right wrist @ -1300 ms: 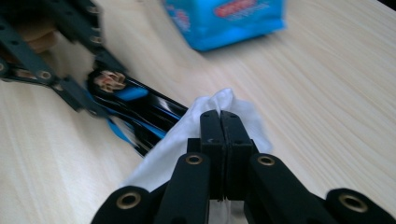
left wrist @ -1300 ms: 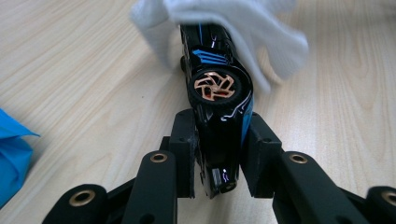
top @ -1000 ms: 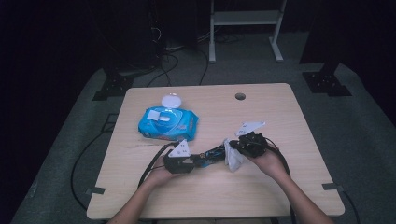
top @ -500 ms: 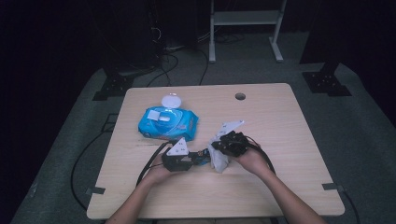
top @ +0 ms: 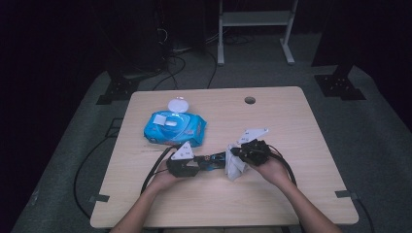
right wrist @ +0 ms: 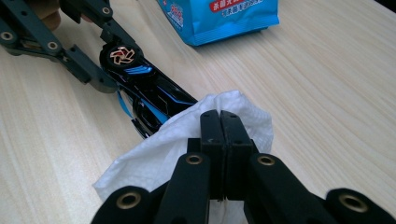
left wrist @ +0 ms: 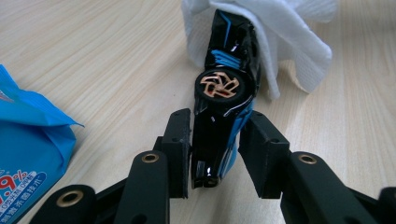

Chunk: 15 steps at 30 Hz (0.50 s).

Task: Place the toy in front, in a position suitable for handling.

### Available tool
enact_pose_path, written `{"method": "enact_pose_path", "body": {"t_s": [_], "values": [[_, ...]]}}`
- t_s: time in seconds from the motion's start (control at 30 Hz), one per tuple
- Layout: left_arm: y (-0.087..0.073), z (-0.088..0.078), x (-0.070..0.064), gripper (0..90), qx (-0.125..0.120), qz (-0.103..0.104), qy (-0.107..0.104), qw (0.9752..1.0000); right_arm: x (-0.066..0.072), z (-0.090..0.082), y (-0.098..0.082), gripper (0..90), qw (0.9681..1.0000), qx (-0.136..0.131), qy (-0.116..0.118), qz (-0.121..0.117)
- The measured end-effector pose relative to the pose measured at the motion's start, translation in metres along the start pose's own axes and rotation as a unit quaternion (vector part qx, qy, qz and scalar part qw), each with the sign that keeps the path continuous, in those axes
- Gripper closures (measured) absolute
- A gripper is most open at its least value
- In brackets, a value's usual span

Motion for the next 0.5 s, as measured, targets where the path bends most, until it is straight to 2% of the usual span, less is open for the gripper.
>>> {"method": "enact_pose_path", "body": {"t_s": [0.07,0.13,0.23,0.3,0.4,0.5], "values": [[0.0,0.0,-0.004,64.0,0.001,0.017,0.01,0.9998,0.002,-0.002,-0.003,88.6,1.0,-0.009,-0.002,0.0],[0.0,0.0,-0.007,64.0,-0.002,0.025,0.019,0.9995,0.004,-0.003,-0.005,88.7,0.9999,-0.012,-0.004,0.0],[0.001,0.002,-0.013,63.9,0.0,0.048,0.042,0.998,0.006,-0.006,-0.009,88.8,0.9997,-0.019,-0.012,-0.004],[0.001,0.004,-0.015,63.8,-0.001,0.057,0.049,0.9972,0.007,-0.006,-0.01,88.8,0.9997,-0.021,-0.014,-0.002],[0.0,0.003,-0.015,62.7,-0.005,0.049,0.04,0.998,0.009,-0.009,-0.014,88.8,0.9995,-0.029,-0.009,0.006],[0.0,0.004,-0.016,56.2,-0.005,0.03,0.014,0.9995,0.013,-0.013,-0.018,88.8,0.9995,-0.031,-0.003,0.004]]}}
Point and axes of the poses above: each handheld gripper's, and its own axes: z roughly forward along the jaws, y roughly out of its top, x roughly to its left, the point moved 1 cm from there along z, roughly forward along the jaws, and after that the axes turned 2 degrees about -y, right-handed, at the moved point
